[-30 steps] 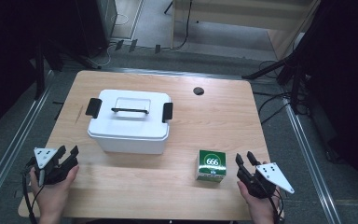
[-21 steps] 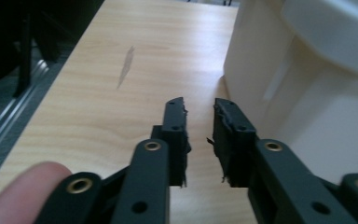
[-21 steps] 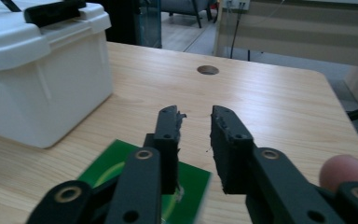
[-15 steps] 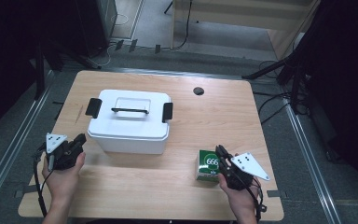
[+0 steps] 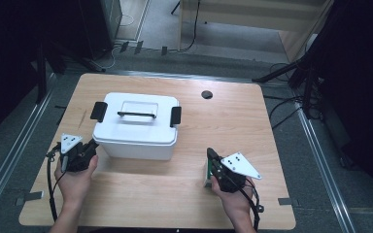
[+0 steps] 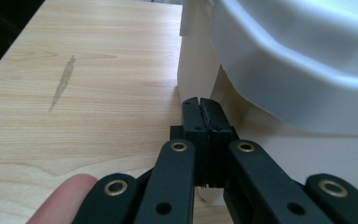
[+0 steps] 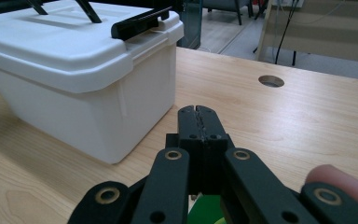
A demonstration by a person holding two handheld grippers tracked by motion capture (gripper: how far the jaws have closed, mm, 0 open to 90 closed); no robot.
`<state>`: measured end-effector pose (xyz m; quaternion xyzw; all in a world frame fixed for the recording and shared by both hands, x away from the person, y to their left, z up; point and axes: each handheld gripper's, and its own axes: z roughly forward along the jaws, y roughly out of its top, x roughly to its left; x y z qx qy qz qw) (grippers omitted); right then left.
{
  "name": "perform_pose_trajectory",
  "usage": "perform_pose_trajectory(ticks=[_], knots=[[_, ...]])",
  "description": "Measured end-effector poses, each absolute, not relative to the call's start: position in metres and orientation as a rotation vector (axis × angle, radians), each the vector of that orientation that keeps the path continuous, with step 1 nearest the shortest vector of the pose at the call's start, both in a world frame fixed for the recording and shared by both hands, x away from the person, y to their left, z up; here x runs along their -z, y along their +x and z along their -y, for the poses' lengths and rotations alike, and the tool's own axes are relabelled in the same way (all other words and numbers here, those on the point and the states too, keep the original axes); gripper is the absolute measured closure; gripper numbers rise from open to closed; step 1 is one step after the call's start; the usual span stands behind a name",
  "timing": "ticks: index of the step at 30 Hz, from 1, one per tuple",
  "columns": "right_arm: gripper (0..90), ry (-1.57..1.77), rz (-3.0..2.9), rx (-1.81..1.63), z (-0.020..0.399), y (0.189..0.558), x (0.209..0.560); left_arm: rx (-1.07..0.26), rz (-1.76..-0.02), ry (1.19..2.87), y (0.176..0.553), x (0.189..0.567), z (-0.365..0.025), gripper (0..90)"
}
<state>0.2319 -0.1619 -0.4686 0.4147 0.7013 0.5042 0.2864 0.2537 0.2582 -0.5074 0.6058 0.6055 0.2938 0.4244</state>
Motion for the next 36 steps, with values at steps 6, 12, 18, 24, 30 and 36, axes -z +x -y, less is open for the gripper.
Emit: perform_pose_trajectory(ticks=[6,12,18,24,30,36], knots=[[90.0,1.116,-1.863,-1.331,0.173,0.23,0.467,-0.713,-1.505,1.527,0.257,0.507,-0.251,90.0],[90.0,1.194,-1.807,-1.252,0.216,0.228,0.472,-0.706,-1.499,1.531,0.26,0.507,-0.246,90.0],[90.0,1.262,-1.77,-1.194,0.251,0.226,0.489,-0.703,-1.511,1.52,0.263,0.507,-0.244,90.0],[90.0,1.346,-1.805,-1.204,0.258,0.244,0.508,-0.698,-1.51,1.522,0.266,0.509,-0.235,90.0],[90.0,1.315,-1.853,-1.223,0.25,0.258,0.515,-0.692,-1.512,1.521,0.27,0.51,-0.234,90.0],[90.0,1.274,-1.886,-1.268,0.248,0.259,0.519,-0.693,-1.511,1.522,0.271,0.51,-0.232,90.0]])
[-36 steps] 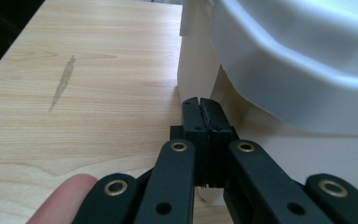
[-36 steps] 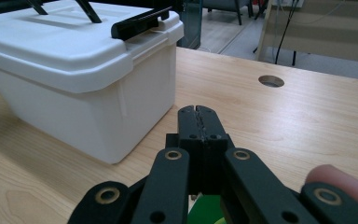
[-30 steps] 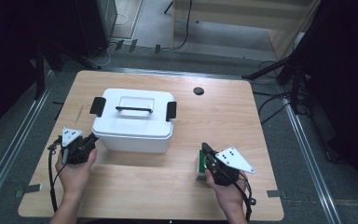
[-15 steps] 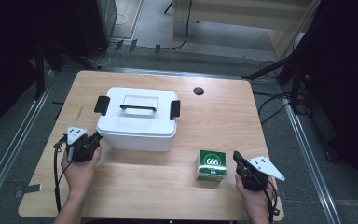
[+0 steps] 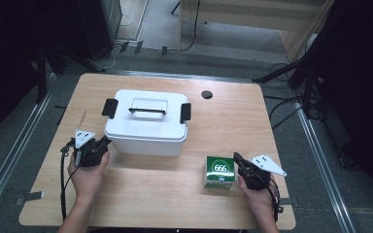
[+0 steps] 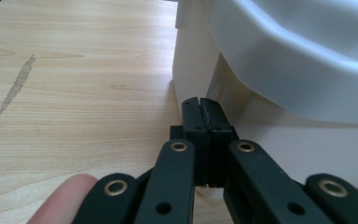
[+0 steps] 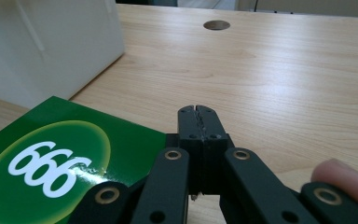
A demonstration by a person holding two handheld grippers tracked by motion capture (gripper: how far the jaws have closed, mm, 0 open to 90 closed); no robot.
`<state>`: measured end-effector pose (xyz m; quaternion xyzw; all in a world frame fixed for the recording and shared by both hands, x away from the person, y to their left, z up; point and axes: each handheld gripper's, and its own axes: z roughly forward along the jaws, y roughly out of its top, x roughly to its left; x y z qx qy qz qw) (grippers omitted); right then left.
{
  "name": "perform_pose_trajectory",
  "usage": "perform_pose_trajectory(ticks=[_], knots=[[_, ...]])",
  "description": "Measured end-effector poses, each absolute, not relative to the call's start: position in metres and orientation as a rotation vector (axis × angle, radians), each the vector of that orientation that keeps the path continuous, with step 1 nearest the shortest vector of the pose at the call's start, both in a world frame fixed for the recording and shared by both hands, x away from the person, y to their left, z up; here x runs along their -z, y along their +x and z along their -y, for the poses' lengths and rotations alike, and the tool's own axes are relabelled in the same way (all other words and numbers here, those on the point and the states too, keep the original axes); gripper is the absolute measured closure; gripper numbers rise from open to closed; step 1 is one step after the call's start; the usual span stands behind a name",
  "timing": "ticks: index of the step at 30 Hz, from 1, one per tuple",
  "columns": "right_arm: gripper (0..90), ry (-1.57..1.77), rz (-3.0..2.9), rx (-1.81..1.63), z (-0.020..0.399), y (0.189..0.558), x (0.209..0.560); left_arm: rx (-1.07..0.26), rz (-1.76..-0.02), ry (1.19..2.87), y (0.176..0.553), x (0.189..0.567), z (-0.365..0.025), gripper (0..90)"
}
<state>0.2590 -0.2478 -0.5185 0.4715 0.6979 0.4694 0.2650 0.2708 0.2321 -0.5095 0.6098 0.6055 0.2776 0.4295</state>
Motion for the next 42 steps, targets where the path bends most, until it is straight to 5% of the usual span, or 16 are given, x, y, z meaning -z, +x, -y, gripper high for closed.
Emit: perform_pose_trajectory(ticks=[25,28,33,35,36,37,42], knots=[[88.7,1.297,-1.924,-1.333,0.229,0.226,0.525,-0.697,-1.487,1.524,0.265,0.511,-0.229,90.0],[83.0,1.318,-1.889,-1.342,0.229,0.221,0.523,-0.694,-1.463,1.523,0.26,0.512,-0.232,88.2],[72.1,1.298,-1.889,-1.329,0.232,0.213,0.523,-0.733,-1.462,1.505,0.246,0.516,-0.242,66.2],[54.0,1.274,-1.86,-1.302,0.236,0.213,0.52,-0.759,-1.444,1.509,0.235,0.52,-0.252,62.3],[54.0,1.274,-1.86,-1.302,0.236,0.213,0.52,-0.759,-1.444,1.509,0.235,0.52,-0.252,59.5],[37.4,1.272,-1.796,-1.213,0.236,0.213,0.516,-0.764,-1.428,1.532,0.229,0.523,-0.258,55.6],[21.9,1.25,-1.76,-1.19,0.244,0.214,0.51,-0.793,-1.443,1.556,0.218,0.529,-0.267,35.6]])
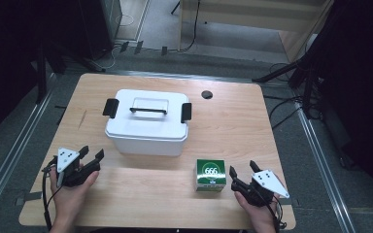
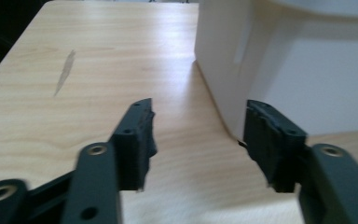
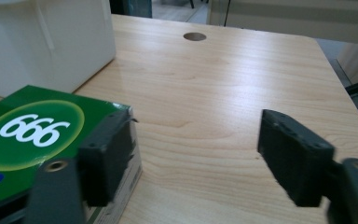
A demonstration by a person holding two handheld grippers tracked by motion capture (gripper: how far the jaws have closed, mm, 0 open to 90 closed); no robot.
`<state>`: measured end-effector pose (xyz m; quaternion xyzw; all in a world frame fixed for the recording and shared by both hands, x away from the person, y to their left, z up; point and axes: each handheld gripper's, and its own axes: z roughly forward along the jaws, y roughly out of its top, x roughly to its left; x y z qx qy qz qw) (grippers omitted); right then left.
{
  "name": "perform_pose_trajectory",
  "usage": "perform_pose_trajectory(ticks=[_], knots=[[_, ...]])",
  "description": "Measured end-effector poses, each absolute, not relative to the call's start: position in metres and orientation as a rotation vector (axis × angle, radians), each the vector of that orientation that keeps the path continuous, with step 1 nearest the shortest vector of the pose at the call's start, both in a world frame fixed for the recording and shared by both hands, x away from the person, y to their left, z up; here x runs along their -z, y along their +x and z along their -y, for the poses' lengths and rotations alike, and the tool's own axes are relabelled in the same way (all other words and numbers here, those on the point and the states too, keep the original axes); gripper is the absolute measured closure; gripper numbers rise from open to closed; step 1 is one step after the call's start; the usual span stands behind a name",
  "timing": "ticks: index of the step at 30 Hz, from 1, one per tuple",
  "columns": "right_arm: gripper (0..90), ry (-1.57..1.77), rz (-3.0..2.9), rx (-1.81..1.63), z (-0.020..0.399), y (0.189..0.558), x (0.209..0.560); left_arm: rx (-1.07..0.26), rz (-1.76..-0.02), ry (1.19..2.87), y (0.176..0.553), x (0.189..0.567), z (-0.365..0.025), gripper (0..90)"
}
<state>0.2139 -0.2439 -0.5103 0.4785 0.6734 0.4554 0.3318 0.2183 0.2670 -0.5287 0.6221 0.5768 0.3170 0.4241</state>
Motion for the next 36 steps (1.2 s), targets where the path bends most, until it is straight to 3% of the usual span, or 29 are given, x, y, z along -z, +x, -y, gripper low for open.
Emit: perform_pose_trajectory(ticks=[1,3,4,8,10,17,21,28,36], knots=[[15.0,1.261,-1.751,-1.205,0.249,0.215,0.507,-0.795,-1.454,1.544,0.216,0.531,-0.269,31.1],[12.0,1.266,-1.748,-1.217,0.251,0.216,0.506,-0.808,-1.473,1.535,0.215,0.536,-0.273,28.6],[3.6,1.247,-1.772,-1.235,0.255,0.218,0.503,-0.804,-1.483,1.536,0.214,0.538,-0.275,22.2],[6.2,1.247,-1.749,-1.244,0.26,0.22,0.498,-0.698,-1.556,1.519,0.219,0.543,-0.28,14.7],[13.0,1.258,-1.716,-1.225,0.262,0.223,0.495,-0.71,-1.549,1.541,0.22,0.542,-0.28,13.5],[15.6,1.275,-1.576,-1.102,0.264,0.233,0.489,-0.716,-1.538,1.562,0.217,0.543,-0.285,9.1],[25.1,1.275,-1.517,-1.026,0.263,0.239,0.487,-0.726,-1.578,1.56,0.22,0.547,-0.286,9.2],[24.6,1.234,-1.612,-1.065,0.262,0.252,0.479,-0.784,-1.574,1.556,0.219,0.549,-0.281,9.2],[17.0,1.134,-1.782,-1.132,0.259,0.272,0.454,-0.825,-1.617,1.561,0.223,0.55,-0.277,9.2]])
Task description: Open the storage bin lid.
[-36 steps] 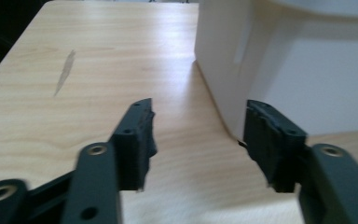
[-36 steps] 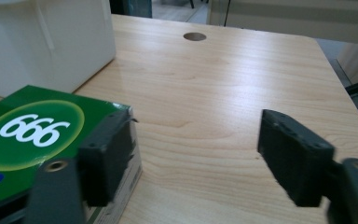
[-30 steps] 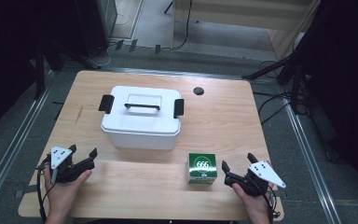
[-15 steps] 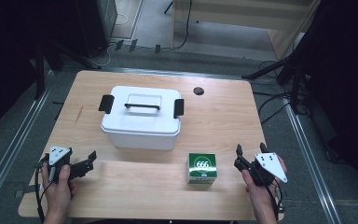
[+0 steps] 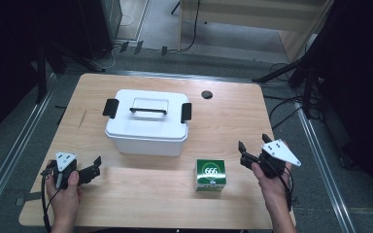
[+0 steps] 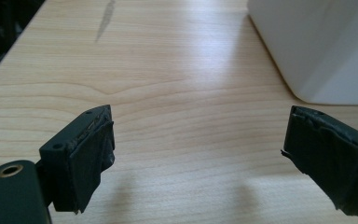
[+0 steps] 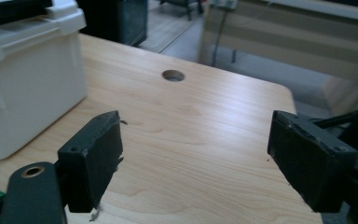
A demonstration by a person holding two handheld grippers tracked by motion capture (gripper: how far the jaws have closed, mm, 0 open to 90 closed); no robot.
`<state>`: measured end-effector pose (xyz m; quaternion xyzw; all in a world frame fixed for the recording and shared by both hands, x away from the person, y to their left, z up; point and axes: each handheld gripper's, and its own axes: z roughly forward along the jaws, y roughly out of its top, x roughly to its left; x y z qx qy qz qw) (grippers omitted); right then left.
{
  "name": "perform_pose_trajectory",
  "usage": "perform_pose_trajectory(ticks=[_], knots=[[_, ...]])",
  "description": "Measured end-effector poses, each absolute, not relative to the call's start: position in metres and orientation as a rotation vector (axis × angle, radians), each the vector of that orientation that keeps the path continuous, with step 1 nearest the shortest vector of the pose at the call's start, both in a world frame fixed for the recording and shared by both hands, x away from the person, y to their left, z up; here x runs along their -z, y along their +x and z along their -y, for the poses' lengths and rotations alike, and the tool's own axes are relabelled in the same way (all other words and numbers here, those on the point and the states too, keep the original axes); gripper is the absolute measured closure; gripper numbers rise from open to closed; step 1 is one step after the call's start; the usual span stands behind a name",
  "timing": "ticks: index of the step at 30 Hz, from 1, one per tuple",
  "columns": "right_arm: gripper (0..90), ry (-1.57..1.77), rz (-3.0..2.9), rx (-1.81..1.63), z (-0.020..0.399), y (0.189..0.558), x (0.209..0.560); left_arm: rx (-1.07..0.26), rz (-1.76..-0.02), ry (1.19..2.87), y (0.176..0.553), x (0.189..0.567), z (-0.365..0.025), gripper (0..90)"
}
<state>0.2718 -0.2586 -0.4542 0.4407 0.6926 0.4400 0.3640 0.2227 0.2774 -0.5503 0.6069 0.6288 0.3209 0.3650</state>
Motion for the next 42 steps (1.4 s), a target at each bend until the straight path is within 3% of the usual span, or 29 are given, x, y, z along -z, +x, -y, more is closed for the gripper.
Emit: perform_pose_trajectory(ticks=[11,17,20,25,42], knots=[[14.2,1.024,-1.974,-1.101,0.255,0.305,0.424,-0.808,-1.627,1.551,0.223,0.55,-0.28,9.3],[22.1,0.946,-2.064,-1.083,0.244,0.317,0.411,-0.796,-1.665,1.526,0.225,0.55,-0.282,9.3],[34.8,0.919,-2.124,-1.069,0.242,0.329,0.404,-0.799,-1.653,1.538,0.225,0.55,-0.281,9.3],[28.3,0.949,-2.208,-1.051,0.239,0.346,0.399,-0.788,-1.657,1.529,0.225,0.55,-0.282,9.3],[33.6,0.729,-2.374,-1.111,0.216,0.368,0.377,-0.794,-1.66,1.548,0.226,0.55,-0.281,9.5]])
